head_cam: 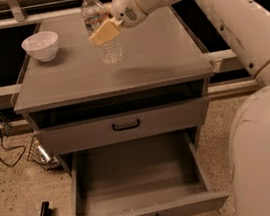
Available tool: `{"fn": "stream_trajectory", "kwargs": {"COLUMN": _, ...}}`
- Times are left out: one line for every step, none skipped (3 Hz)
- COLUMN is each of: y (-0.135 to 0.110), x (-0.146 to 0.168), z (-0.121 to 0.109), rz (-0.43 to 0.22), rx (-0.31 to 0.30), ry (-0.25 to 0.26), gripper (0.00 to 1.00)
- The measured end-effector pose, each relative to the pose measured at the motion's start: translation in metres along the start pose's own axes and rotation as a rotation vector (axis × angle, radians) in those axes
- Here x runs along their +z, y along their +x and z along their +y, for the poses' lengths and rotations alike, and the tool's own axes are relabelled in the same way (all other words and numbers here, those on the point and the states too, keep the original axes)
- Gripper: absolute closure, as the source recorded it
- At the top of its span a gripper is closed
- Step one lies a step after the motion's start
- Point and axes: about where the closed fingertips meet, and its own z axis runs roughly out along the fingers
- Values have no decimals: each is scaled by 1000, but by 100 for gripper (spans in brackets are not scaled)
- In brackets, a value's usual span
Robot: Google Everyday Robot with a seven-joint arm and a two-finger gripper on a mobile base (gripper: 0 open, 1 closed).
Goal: Place water bottle into middle drawer
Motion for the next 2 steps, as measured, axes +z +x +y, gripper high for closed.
{"fn": "stream_trajectory", "kwargs": {"y": -7, "x": -31, "z": 21, "rz": 77, "rx": -27, "ry": 20, "gripper": 100}}
{"fn": "stream_trajectory", "kwargs": {"y": -15, "x": -63, "z": 59, "rz": 190, "rx": -86, "ry": 58, "gripper": 100}}
